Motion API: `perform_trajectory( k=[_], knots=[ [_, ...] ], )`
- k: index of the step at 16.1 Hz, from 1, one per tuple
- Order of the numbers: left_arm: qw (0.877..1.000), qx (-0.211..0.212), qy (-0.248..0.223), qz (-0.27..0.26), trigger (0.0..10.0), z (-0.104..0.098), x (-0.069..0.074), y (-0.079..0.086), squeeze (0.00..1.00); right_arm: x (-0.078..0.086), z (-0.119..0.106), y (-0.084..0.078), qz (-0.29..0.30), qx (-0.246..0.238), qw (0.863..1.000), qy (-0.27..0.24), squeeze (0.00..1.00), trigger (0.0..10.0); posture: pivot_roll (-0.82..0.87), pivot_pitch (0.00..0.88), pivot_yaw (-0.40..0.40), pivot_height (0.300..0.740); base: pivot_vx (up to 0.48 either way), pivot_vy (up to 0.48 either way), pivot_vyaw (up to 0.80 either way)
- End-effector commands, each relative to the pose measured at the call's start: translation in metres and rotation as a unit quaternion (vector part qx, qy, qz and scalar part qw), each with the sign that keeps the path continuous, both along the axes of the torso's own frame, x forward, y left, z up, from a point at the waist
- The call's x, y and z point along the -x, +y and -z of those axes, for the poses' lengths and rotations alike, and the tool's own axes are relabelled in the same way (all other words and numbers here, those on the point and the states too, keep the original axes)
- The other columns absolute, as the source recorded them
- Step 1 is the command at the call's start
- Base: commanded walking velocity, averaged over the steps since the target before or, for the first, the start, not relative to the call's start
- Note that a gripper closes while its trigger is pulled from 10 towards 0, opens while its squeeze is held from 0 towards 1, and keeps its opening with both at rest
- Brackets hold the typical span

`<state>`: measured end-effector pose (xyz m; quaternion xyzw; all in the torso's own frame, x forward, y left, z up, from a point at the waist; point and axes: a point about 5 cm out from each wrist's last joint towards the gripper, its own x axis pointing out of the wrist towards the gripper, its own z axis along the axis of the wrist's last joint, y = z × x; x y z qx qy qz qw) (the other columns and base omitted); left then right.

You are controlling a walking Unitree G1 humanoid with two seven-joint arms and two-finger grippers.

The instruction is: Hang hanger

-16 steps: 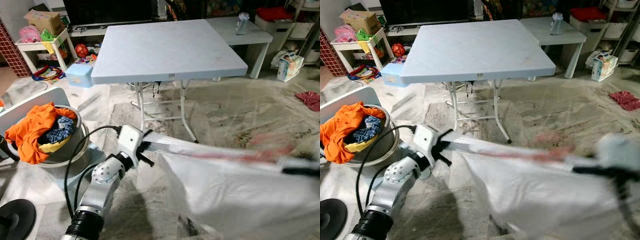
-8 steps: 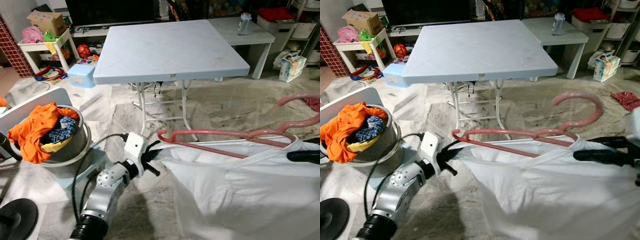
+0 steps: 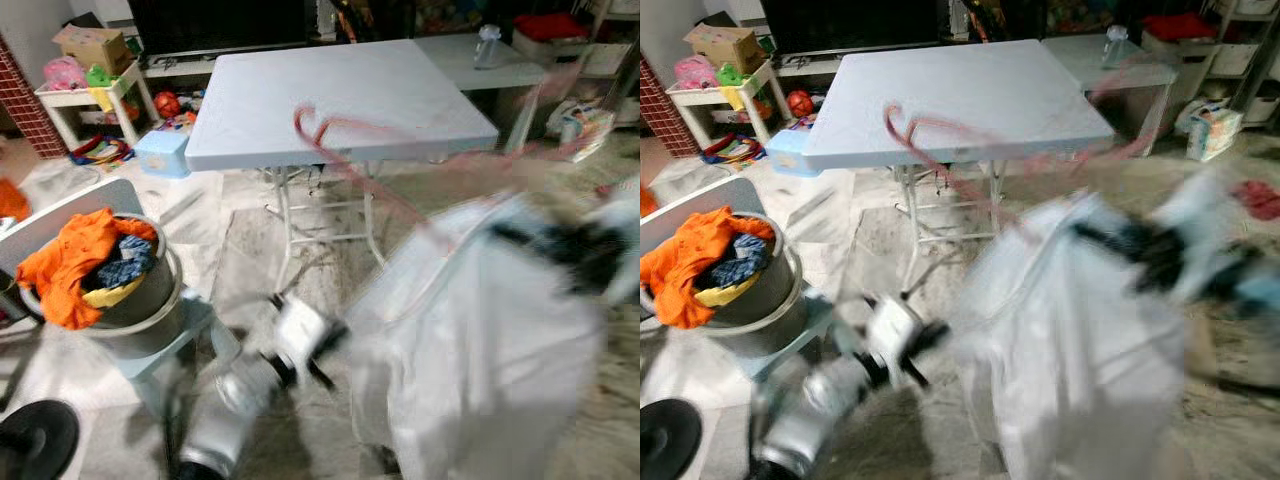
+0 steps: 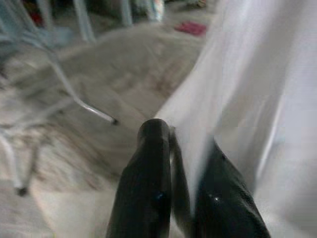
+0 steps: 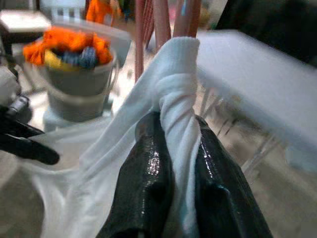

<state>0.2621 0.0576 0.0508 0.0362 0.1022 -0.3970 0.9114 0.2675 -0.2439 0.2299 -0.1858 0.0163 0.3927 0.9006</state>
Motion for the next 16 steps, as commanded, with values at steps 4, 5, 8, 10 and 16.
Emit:
perform_trajectory(
  k=[4,5,8,10,16],
  knots=[
    [0.991,-0.054,-0.122,-0.023,10.0,-0.019,-0.013,0.008,1.00,-0.032,0.036,0.000,0.078,0.122,0.989,-0.028,0.00,10.0,-0.05,0.023,0.050,0.740,0.000,0.000,0.00],
    [0.991,-0.050,-0.123,-0.008,10.0,-0.019,-0.011,0.006,1.00,-0.036,0.041,-0.001,0.084,0.142,0.986,-0.033,0.00,10.0,-0.04,0.021,0.046,0.740,0.000,0.000,0.00],
    [0.997,0.050,-0.062,0.019,10.0,-0.036,-0.009,0.007,1.00,-0.050,0.059,0.006,0.048,0.225,0.973,-0.038,0.00,10.0,-0.02,0.026,0.030,0.740,0.000,0.000,0.00],
    [0.994,0.069,-0.072,0.043,10.0,-0.052,-0.010,0.011,1.00,-0.043,0.067,0.003,-0.019,0.276,0.960,-0.031,0.00,10.0,-0.01,0.028,0.026,0.740,0.000,0.000,0.00],
    [0.985,0.043,-0.049,0.162,10.0,-0.066,0.001,0.029,1.00,-0.023,0.057,-0.036,-0.123,0.355,0.926,0.044,0.00,10.0,-0.02,0.030,0.031,0.740,0.000,0.000,0.00]
  ],
)
